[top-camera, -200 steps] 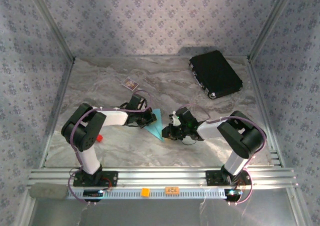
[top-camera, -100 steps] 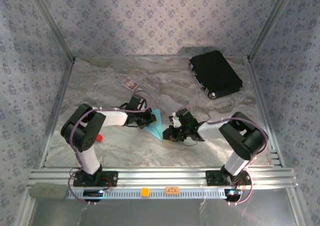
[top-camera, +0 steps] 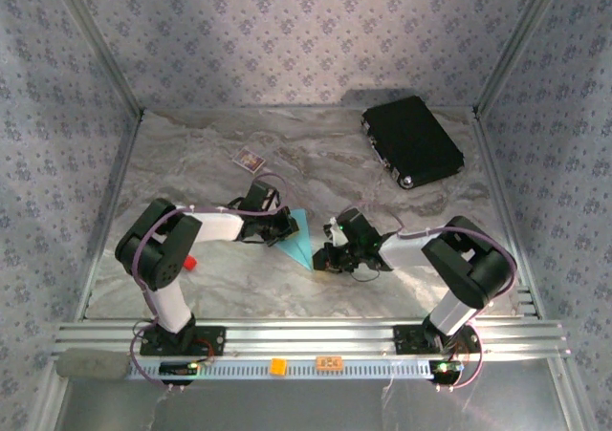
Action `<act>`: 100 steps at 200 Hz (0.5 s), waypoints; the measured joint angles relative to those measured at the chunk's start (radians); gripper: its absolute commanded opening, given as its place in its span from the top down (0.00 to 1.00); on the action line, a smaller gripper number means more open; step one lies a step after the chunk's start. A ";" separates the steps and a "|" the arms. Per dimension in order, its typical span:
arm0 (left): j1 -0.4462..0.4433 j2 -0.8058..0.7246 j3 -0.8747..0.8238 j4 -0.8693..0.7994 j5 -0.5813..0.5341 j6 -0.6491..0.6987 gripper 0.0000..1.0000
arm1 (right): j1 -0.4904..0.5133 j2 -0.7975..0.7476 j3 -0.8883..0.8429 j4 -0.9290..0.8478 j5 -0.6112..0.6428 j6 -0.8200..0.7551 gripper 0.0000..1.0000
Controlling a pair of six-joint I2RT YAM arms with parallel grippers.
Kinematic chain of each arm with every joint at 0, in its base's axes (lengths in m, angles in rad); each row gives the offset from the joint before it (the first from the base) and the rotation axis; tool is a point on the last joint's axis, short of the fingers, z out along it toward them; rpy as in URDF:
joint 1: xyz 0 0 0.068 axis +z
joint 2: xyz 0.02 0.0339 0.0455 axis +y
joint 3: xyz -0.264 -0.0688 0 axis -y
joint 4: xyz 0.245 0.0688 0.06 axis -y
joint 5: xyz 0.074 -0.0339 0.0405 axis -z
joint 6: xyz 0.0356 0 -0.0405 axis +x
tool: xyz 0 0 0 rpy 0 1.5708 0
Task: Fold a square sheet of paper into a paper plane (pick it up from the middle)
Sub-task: Fourth fold the wing at the center of the table.
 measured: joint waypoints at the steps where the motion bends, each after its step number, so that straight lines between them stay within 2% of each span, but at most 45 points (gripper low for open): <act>1: 0.000 0.000 0.000 0.000 0.000 0.000 1.00 | 0.000 -0.001 0.000 -0.002 -0.001 0.000 0.86; 29: 0.000 0.000 -0.002 0.005 0.000 0.000 1.00 | -0.005 -0.061 0.005 -0.094 -0.003 -0.019 0.80; 53: 0.000 -0.001 -0.005 0.008 0.000 0.000 1.00 | -0.022 -0.112 0.042 -0.153 -0.002 -0.030 0.80; 75: 0.000 -0.002 -0.009 0.016 -0.001 0.000 1.00 | -0.034 -0.115 0.111 -0.180 -0.005 -0.049 0.85; 88: 0.000 -0.002 -0.009 0.016 -0.001 0.000 1.00 | -0.036 -0.100 0.153 -0.182 -0.008 -0.055 0.93; 100: 0.000 -0.002 -0.009 0.017 0.000 0.000 1.00 | -0.036 -0.066 0.198 -0.181 -0.016 -0.059 0.94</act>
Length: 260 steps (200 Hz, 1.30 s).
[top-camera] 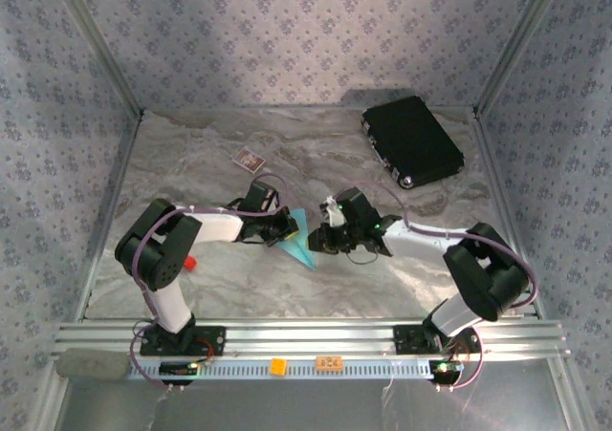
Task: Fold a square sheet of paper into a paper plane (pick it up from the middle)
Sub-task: Fourth fold the wing at the center of the table.
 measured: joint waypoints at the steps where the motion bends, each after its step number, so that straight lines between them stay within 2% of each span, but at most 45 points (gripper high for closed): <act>1: 0.000 0.000 0.000 0.000 0.000 0.000 1.00 | 0.000 0.002 0.003 0.000 0.000 -0.001 0.94; 45: 0.000 0.000 -0.002 0.003 0.000 0.000 1.00 | 0.000 0.162 0.108 0.001 -0.015 -0.004 0.96; 98: 0.000 0.000 -0.004 0.010 0.000 0.000 1.00 | 0.003 0.233 0.108 -0.001 -0.016 0.003 0.96; 184: 0.000 0.000 -0.006 0.014 0.000 0.000 1.00 | 0.014 0.218 0.038 0.018 0.004 0.003 0.93; 260: 0.000 0.000 -0.006 0.014 0.000 0.000 1.00 | 0.037 0.165 0.091 -0.034 0.007 0.003 0.93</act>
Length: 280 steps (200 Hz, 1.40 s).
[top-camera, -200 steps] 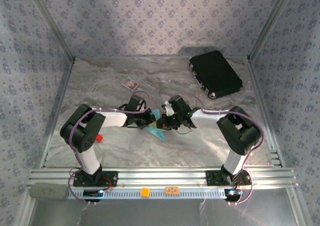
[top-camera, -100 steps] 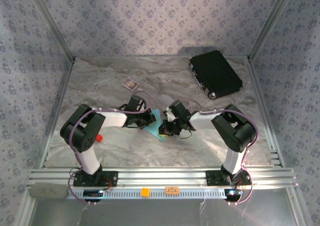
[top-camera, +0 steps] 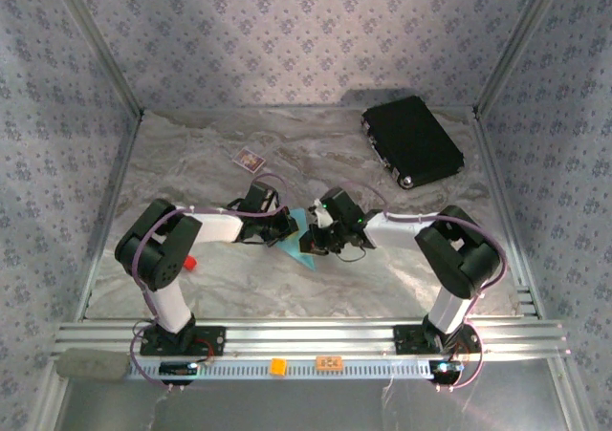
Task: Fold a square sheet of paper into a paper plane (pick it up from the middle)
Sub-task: Fourth fold the wing at the center of the table.
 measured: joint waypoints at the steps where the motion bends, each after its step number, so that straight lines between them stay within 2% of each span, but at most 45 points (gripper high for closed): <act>1: 0.000 0.000 0.000 0.000 0.000 0.000 1.00 | 0.000 0.000 0.001 0.000 0.000 0.000 0.93; 58: 0.000 0.000 -0.001 0.000 0.000 0.000 1.00 | 0.001 0.085 -0.016 0.038 0.004 0.004 0.93; 96: 0.000 0.000 -0.002 0.001 0.001 0.000 1.00 | 0.004 0.054 -0.092 0.142 0.005 0.019 0.92; 136: 0.000 0.000 -0.005 0.004 0.001 -0.003 1.00 | 0.013 -0.001 -0.157 0.154 0.005 0.031 0.92; 218: 0.000 -0.001 -0.006 0.007 0.001 -0.011 1.00 | 0.037 -0.114 -0.259 0.097 0.027 0.031 0.92; 257: 0.005 -0.004 -0.011 0.012 0.000 -0.011 1.00 | 0.037 -0.196 -0.253 0.013 0.024 0.034 0.92; 280: 0.006 -0.006 -0.013 0.012 -0.003 -0.011 1.00 | 0.028 -0.230 -0.177 -0.022 0.023 0.032 0.92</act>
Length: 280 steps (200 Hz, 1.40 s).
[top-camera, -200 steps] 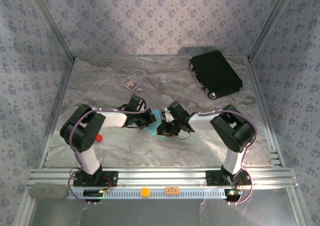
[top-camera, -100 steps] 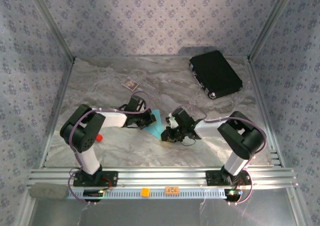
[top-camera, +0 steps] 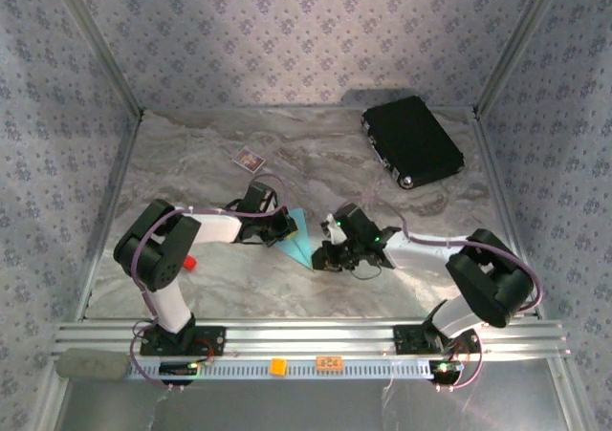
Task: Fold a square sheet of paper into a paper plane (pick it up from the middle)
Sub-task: Fourth fold the wing at the center of the table.
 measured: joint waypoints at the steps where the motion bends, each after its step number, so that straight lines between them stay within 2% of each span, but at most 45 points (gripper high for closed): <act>1: 0.000 0.000 0.000 0.000 0.000 0.000 1.00 | 0.000 0.001 0.003 0.000 0.000 -0.001 0.92; 49: 0.000 0.000 0.000 0.000 0.000 0.000 1.00 | -0.047 0.163 0.193 0.004 0.018 -0.005 0.94; 79: 0.000 0.000 0.000 0.000 0.000 0.000 1.00 | -0.056 0.245 0.203 0.003 0.026 -0.004 0.94; 148: 0.000 0.000 0.000 0.000 0.000 0.000 1.00 | -0.056 0.282 0.232 0.011 0.021 0.003 0.94; 178: 0.000 -0.002 0.000 0.000 0.000 0.000 1.00 | -0.058 0.325 0.204 0.023 0.024 0.003 0.96; 217: 0.000 -0.009 0.000 -0.011 0.000 0.006 0.95 | -0.069 0.315 0.112 0.176 0.000 0.030 0.97; 241: 0.000 -0.025 0.003 -0.038 0.001 0.021 0.93 | -0.071 0.312 0.097 0.211 -0.002 0.040 0.98; 280: -0.026 -0.077 0.023 -0.077 0.002 0.043 1.00 | -0.071 0.312 0.097 0.212 -0.001 0.043 1.00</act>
